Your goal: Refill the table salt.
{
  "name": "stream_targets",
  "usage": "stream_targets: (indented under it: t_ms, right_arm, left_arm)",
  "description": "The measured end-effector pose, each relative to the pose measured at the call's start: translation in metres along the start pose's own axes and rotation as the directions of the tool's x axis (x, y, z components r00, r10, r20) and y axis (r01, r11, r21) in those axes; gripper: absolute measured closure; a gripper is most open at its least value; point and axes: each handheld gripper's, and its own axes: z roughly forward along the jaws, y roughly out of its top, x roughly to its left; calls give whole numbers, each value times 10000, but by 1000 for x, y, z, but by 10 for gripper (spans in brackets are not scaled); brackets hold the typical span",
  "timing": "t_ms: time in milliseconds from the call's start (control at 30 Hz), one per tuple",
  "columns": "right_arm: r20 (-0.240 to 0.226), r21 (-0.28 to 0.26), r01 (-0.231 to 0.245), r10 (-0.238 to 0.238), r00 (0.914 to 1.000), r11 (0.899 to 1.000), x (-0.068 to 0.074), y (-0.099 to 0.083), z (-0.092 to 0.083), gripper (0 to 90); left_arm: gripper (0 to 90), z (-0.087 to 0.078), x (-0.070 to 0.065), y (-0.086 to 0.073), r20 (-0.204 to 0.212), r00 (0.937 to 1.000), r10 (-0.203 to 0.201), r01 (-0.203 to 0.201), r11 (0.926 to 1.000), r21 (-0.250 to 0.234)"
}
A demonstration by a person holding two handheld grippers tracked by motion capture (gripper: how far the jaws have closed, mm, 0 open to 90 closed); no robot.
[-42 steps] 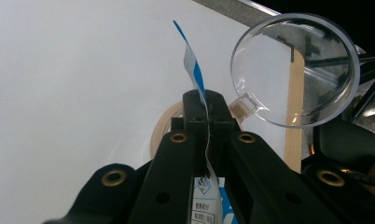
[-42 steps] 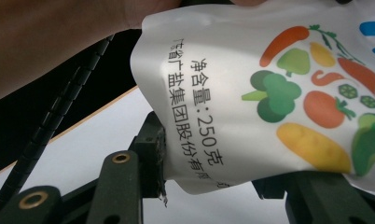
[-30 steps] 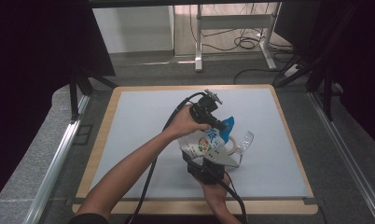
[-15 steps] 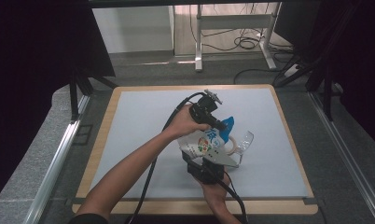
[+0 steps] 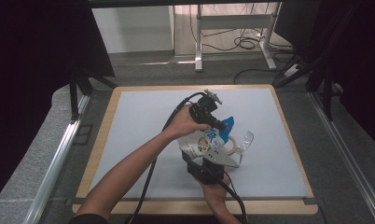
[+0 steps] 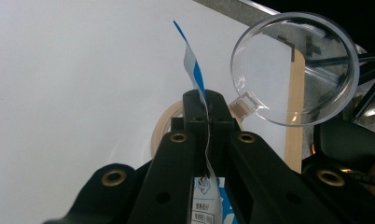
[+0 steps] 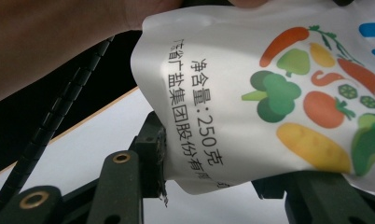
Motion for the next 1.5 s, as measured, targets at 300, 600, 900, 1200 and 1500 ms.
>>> stream_targets:
  t_ms: [300,600,900,1200,1500]
  right_arm:
    - [-23,-55,-57,56,10000,10000,0,0,-1,547]
    - [-68,-125,-58,57,10000,9999,0,2,-3,550]
    - [-57,-167,-65,64,10000,9998,-1,2,-3,551]
    - [-56,-189,-76,75,10000,9998,-1,3,-3,552]
    - [-59,-204,-71,70,10000,9998,-1,3,-4,553]
  left_arm:
    - [900,1,0,0,47,10000,-17,18,10000,-21]
    - [900,0,1,0,76,10000,0,0,10000,-15]
    - [900,2,2,0,91,10000,-25,25,10000,5]
    - [899,2,3,0,114,9999,-20,20,10000,1]
    - [899,2,3,0,117,9999,-13,13,10000,7]
